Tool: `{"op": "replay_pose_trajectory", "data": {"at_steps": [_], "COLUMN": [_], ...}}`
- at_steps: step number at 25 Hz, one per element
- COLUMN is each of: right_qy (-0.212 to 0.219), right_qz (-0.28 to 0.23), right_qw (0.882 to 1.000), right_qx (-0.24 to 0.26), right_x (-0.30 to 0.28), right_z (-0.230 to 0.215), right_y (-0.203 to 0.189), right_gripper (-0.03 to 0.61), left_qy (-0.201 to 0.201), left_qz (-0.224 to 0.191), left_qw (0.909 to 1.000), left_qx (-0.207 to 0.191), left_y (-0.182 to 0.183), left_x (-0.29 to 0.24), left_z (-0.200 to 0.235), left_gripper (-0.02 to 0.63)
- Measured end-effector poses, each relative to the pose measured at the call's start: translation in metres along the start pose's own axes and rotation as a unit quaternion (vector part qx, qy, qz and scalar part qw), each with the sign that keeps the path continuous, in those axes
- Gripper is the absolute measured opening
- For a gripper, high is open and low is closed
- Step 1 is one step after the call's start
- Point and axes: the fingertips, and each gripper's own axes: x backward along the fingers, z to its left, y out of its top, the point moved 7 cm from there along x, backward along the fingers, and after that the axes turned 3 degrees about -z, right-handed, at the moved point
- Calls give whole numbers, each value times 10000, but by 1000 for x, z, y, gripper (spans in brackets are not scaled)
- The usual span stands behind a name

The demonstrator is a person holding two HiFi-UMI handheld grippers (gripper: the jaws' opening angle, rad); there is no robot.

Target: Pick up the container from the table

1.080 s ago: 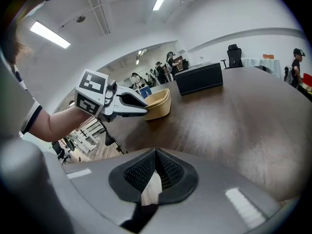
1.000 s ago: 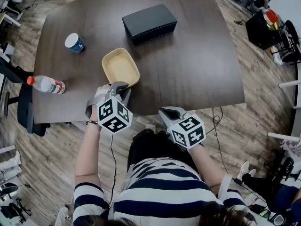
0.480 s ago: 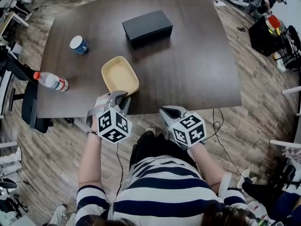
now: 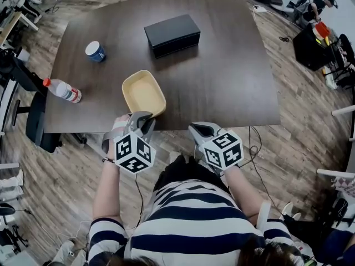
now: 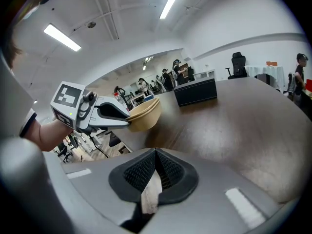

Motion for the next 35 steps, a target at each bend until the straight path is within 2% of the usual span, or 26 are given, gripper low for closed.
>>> {"op": "replay_pose_trajectory", "data": {"at_steps": [16,35], "right_qy": [-42,-113], "right_qz": [-226,-261], "right_qw": [9997,9995], "right_qx": [15,133], "right_x": [34,38], "right_z": [0,4], "right_y": [-3,-3], "right_gripper": [-5,-5], "left_qy": [-159,-223], "left_qz": [62,206], "left_qw": [9999,9995], "left_qx": [-14,113], "left_y": [12,-6], "left_x": [25,33], "left_z": [-40,-61], "left_gripper": [0,0]}}
